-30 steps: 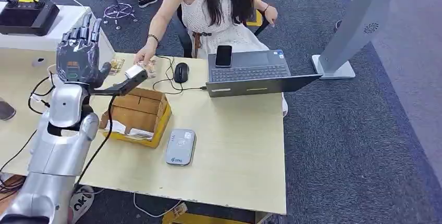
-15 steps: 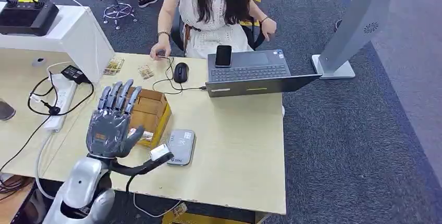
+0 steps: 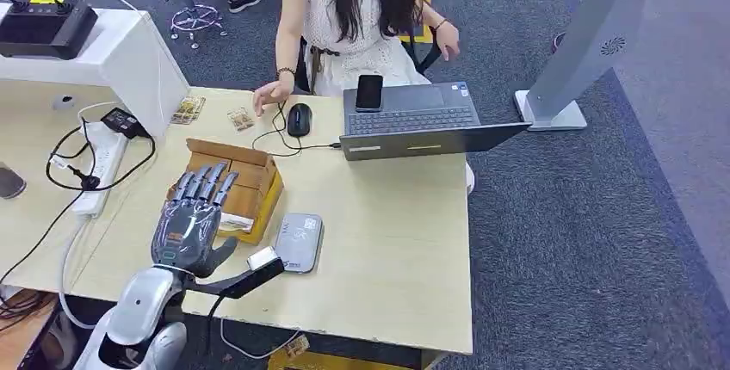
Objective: Pass the card to the sensor for recognition and then transmit it.
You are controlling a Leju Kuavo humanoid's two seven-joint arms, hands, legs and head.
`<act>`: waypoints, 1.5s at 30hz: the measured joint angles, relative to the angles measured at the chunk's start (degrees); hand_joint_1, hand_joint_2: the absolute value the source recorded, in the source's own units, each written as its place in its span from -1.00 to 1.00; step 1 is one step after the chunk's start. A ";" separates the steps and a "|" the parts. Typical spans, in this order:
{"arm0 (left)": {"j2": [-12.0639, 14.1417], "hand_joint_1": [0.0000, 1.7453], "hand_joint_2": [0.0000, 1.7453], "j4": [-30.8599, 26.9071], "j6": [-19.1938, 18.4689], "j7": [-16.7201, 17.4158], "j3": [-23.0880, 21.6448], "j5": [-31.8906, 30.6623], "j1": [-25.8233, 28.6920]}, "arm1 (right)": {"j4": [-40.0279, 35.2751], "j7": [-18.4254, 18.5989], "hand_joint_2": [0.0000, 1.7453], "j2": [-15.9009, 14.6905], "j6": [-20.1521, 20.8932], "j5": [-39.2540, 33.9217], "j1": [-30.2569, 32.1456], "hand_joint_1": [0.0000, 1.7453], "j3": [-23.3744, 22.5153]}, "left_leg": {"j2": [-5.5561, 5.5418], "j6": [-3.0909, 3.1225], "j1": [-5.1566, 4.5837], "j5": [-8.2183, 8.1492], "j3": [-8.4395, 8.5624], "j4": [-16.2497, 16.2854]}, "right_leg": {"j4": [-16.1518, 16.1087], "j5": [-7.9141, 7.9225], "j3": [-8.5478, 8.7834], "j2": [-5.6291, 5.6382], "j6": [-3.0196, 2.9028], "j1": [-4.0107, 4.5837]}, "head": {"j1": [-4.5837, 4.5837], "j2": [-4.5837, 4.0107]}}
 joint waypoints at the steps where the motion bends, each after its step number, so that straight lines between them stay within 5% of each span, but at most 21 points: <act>1: 0.04 -1.00 1.00 0.35 -0.22 0.00 0.02 0.13 -0.18 | -0.02 0.07 -1.00 -0.02 0.00 0.15 0.00 -1.00 -0.07 | 0.00 0.00 0.00 0.00 0.00 0.00 | 0.00 0.00 0.00 0.00 0.00 0.00 | 0.00 0.00; 27: 0.48 -1.00 1.00 6.07 -1.55 3.58 0.92 0.54 -0.51 | -0.44 1.24 -1.00 -0.11 0.90 3.43 -0.24 -1.00 -0.59 | -0.01 0.00 0.00 0.00 0.00 0.00 | 0.01 0.00 0.00 0.00 0.00 0.00 | 0.00 0.00; 45: -1.05 -1.00 1.00 13.31 -0.46 4.22 3.39 -0.68 -5.68 | -0.50 2.21 -1.00 -0.04 1.03 5.81 -0.81 -1.00 -0.66 | -0.01 -0.01 0.00 0.01 0.00 0.00 | 0.01 0.01 0.00 0.00 0.00 0.00 | 0.02 0.00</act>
